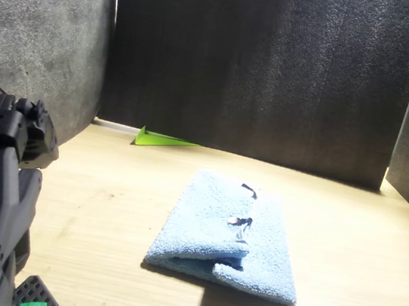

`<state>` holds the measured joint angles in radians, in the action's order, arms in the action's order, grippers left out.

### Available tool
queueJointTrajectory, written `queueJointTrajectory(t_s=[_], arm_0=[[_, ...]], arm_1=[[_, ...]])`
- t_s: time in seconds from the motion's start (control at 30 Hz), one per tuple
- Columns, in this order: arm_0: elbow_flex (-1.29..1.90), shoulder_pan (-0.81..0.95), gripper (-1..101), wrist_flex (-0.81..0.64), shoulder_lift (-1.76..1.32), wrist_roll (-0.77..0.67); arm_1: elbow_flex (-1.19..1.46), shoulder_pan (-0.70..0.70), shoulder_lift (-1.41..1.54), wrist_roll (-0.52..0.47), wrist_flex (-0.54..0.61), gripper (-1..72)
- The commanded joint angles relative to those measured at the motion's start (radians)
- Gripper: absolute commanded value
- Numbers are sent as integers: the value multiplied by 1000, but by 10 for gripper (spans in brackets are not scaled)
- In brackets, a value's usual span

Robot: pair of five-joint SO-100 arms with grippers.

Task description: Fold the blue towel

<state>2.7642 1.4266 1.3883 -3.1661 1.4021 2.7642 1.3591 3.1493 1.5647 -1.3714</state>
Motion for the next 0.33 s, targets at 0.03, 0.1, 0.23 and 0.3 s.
queueJointTrajectory(t_s=[0.03, 0.1, 0.23, 0.3], arm_0=[[2, 8, -3, -11, -8, -8], [3, 18, -3, -12, -8, -17], [3, 28, -3, -14, -8, -23], [3, 28, -3, -14, -8, -21]], arm_1=[[-5, -12, 0, 21, 0, -1], [-5, -18, 0, 26, 0, -1], [-3, -21, 0, 21, 0, -1], [-3, -20, 0, 17, 0, -1]])
